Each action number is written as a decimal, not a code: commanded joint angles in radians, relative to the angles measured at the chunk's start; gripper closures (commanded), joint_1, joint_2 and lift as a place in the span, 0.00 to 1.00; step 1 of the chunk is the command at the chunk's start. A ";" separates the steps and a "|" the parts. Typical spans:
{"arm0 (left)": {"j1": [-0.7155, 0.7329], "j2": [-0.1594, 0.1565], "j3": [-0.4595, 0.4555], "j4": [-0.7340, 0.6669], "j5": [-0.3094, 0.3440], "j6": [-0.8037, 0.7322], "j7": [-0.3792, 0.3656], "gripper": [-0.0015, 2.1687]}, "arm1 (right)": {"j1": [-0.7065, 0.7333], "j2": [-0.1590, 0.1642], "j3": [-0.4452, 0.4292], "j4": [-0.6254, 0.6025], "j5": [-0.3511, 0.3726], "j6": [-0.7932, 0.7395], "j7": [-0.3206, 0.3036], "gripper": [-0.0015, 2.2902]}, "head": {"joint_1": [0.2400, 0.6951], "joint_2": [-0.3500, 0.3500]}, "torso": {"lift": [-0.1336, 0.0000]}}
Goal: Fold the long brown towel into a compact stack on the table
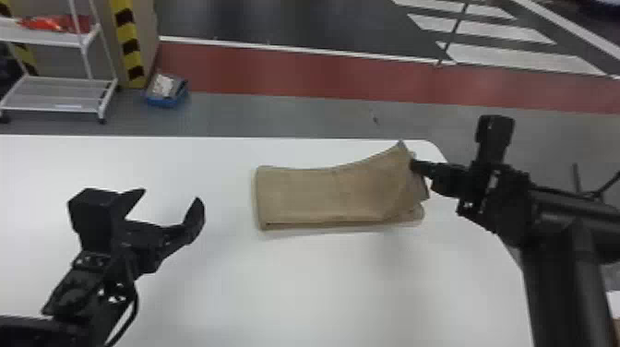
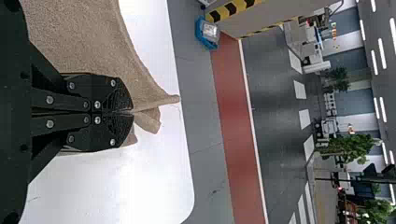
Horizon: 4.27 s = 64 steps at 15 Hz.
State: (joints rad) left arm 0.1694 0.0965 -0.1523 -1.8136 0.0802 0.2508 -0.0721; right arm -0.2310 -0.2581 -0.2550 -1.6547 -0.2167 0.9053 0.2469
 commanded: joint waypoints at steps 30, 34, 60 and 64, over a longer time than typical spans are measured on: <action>0.019 0.008 -0.003 0.004 0.000 -0.288 0.087 0.02 | 0.223 0.183 0.364 0.029 0.122 -0.335 0.178 0.81 | 1.00 0.50 | 0.09; 0.016 0.008 0.008 0.010 0.000 -0.288 0.086 0.02 | 0.223 0.211 0.447 0.000 0.120 -0.302 0.130 0.81 | 1.00 0.62 | 0.09; -0.186 0.009 -0.076 0.215 0.036 0.080 -0.043 0.87 | 0.168 0.065 -0.015 0.076 -0.141 -0.252 0.255 0.03 | 1.00 0.16 | 0.10; -0.188 0.028 -0.062 0.220 0.039 0.098 -0.068 0.87 | 0.127 0.069 0.029 0.092 -0.112 -0.222 0.256 0.04 | 1.00 0.24 | 0.10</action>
State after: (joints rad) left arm -0.0183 0.1201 -0.2208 -1.5943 0.1175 0.3435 -0.1319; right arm -0.0874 -0.1900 -0.2378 -1.5734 -0.3359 0.6757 0.5046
